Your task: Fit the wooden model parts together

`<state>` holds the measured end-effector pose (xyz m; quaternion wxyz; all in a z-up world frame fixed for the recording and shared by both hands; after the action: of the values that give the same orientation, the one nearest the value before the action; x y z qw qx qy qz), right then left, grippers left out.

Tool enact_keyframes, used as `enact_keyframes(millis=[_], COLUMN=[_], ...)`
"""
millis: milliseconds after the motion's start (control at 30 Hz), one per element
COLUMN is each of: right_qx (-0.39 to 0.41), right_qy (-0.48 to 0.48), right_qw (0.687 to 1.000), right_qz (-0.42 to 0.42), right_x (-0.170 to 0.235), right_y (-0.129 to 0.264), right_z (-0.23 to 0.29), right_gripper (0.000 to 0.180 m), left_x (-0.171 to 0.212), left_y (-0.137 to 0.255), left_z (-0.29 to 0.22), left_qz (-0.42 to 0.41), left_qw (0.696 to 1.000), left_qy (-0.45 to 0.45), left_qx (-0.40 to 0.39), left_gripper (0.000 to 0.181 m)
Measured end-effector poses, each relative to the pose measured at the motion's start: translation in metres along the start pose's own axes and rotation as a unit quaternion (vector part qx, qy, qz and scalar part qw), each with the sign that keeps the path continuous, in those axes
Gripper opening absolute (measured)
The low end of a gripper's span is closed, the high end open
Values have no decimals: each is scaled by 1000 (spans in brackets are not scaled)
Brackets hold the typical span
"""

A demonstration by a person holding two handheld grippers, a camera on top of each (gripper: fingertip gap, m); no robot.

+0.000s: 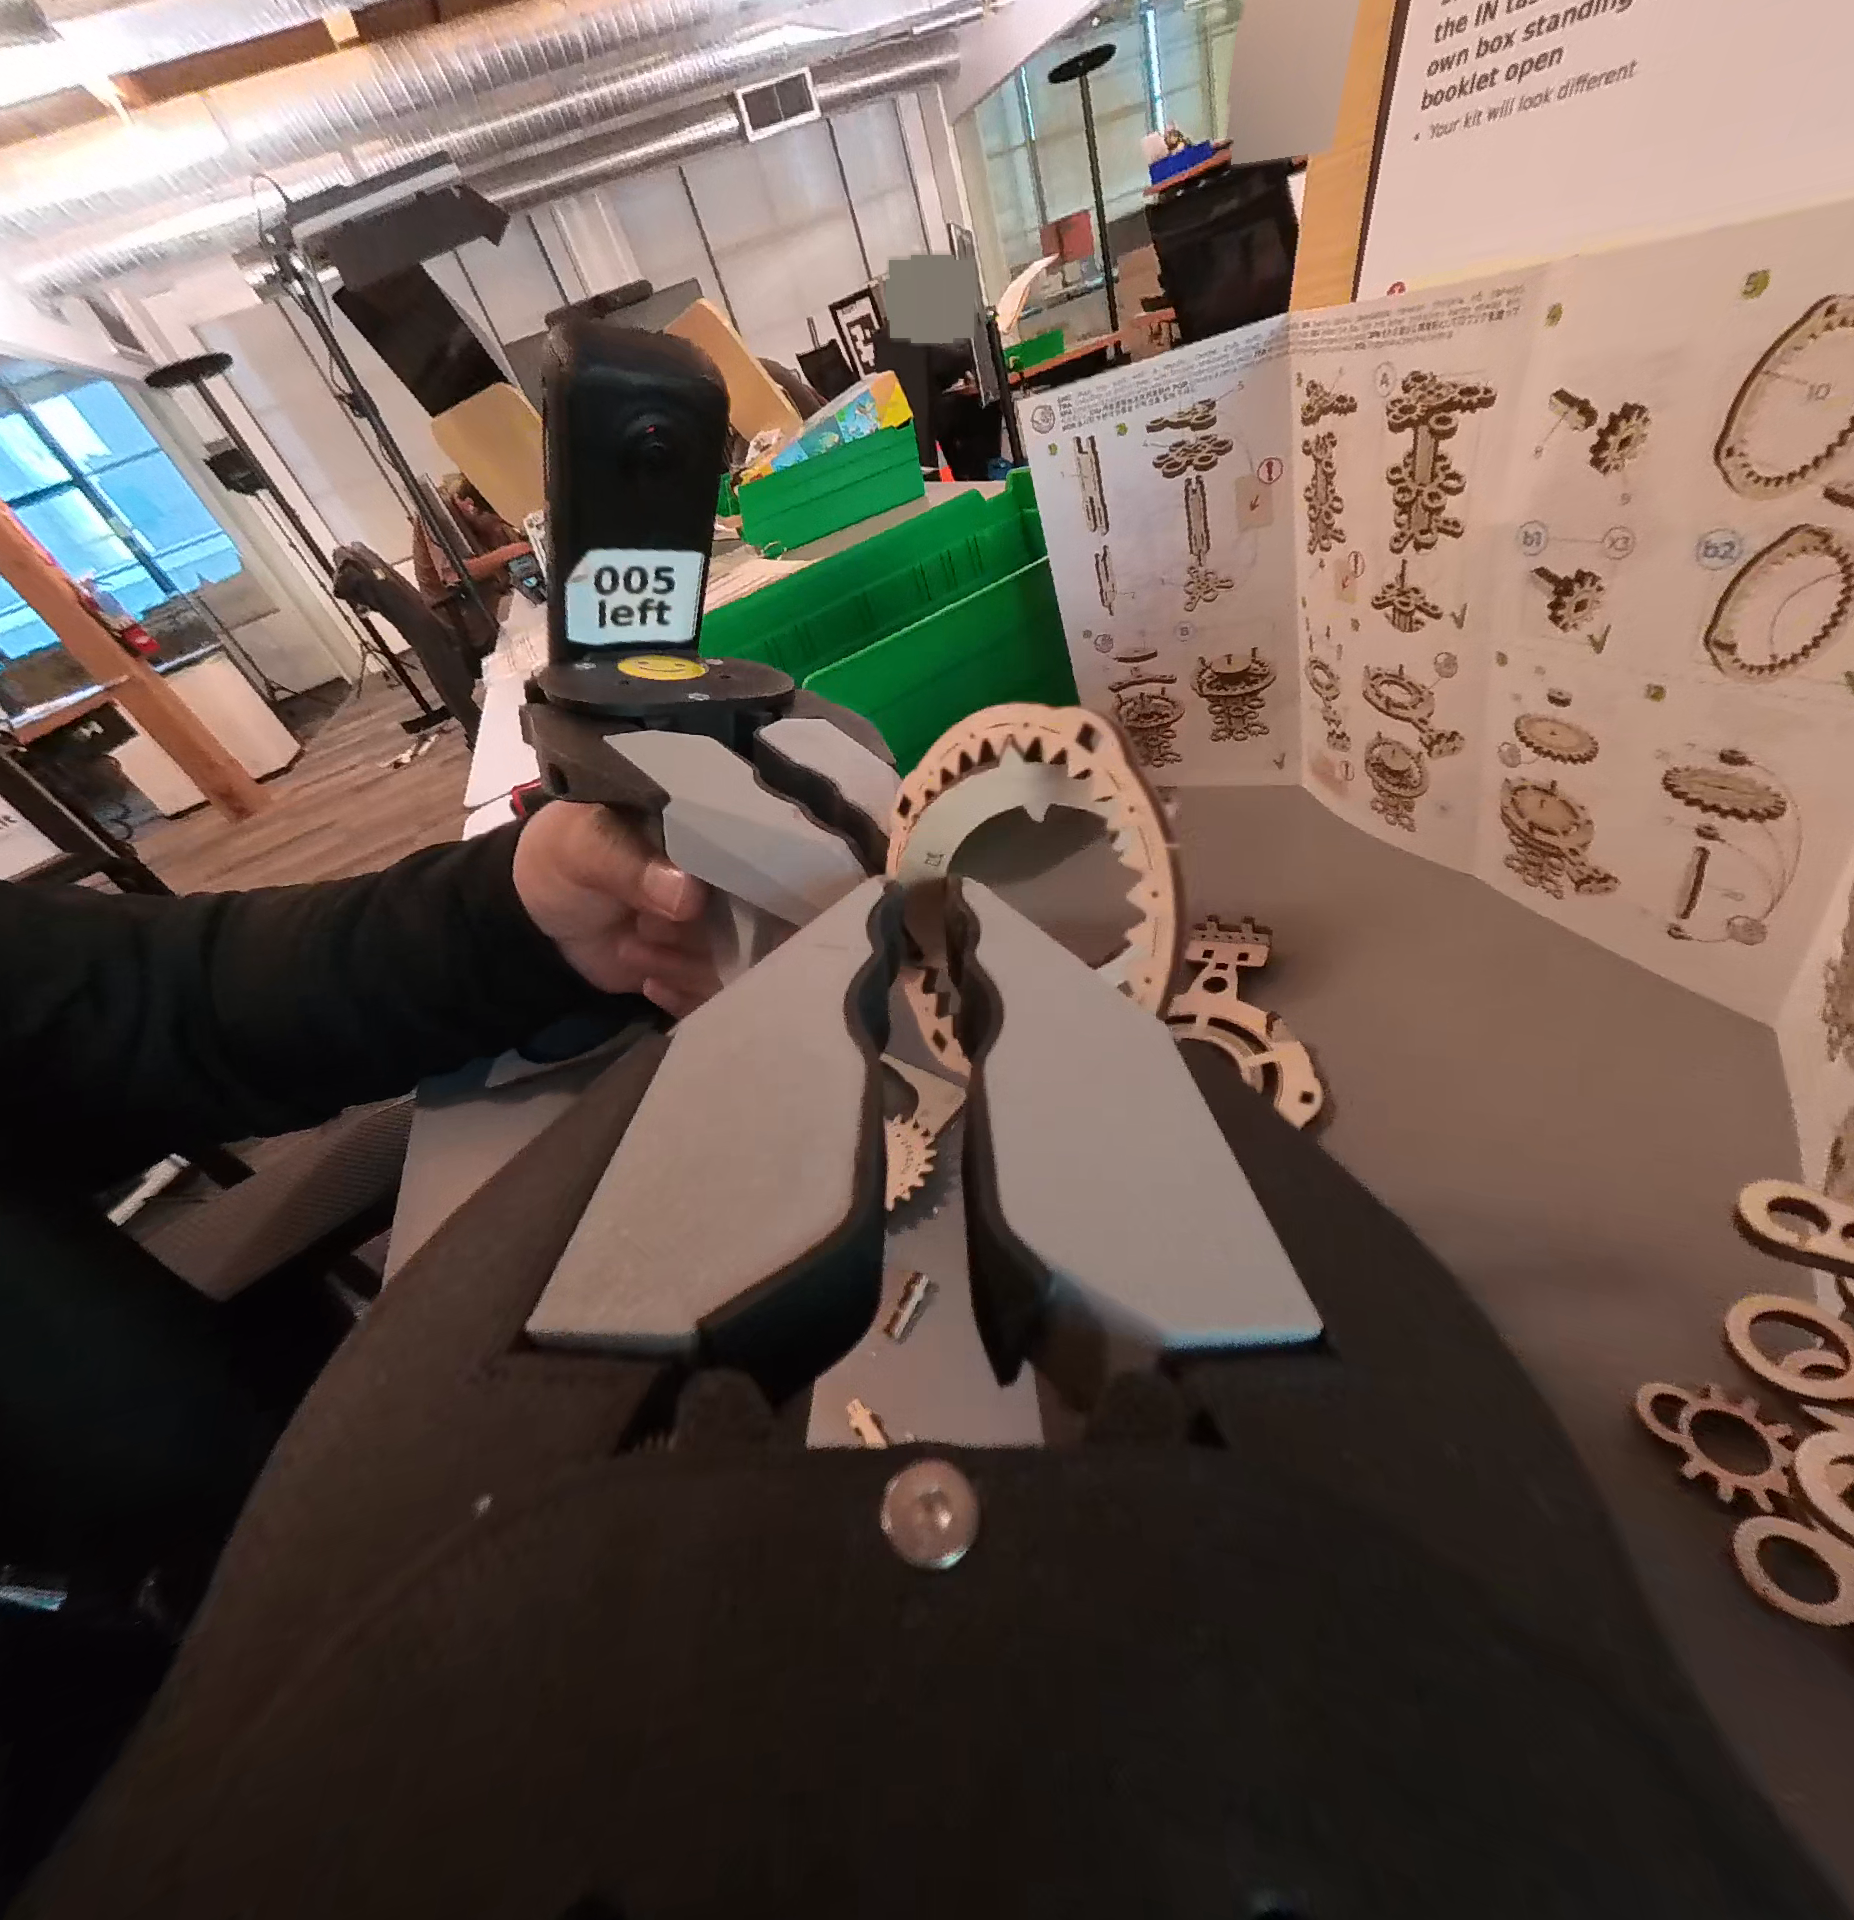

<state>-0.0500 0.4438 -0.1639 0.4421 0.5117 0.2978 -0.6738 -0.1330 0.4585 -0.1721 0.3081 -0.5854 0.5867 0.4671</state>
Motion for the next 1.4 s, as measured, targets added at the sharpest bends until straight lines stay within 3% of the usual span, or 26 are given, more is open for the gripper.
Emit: enact_keyframes(millis=[333, 533, 900, 1100, 1400], right_qx=[28, 0, -25, 7, 40], right_qy=[8, -13, -1, 7, -71], right_qw=[1000, 1000, 1000, 999, 997], right_qz=[3, -16, 6, 32, -16], right_x=[4, 1, 5, 9, 3], right_y=[-2, 1, 5, 1, 3], right_z=[-2, 1, 3, -2, -16], right_gripper=[5, 4, 4, 5, 22], left_x=[4, 1, 3, 8, 3], left_y=[-2, 2, 3, 2, -4], left_z=[4, 4, 0, 10, 8], left_qz=[5, -15, -1, 1, -9], left_qw=[1000, 995, 997, 996, 983], left_qy=[29, 81, 59, 83, -117], left_qx=[-6, 50, 46, 28, -139], left_gripper=[0, 0, 0, 0, 0])
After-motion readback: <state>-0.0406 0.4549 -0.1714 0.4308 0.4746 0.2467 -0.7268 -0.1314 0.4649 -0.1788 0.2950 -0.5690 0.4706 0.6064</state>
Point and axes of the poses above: each gripper's, where its closed fingertips meet, y back along the fingers, x out of its underside, z = x × y across the jaws, the point moved 5 cm from there along y, back along the fingers, and after that the axes turned 4 degrees about -x, right-handed, at the moved point
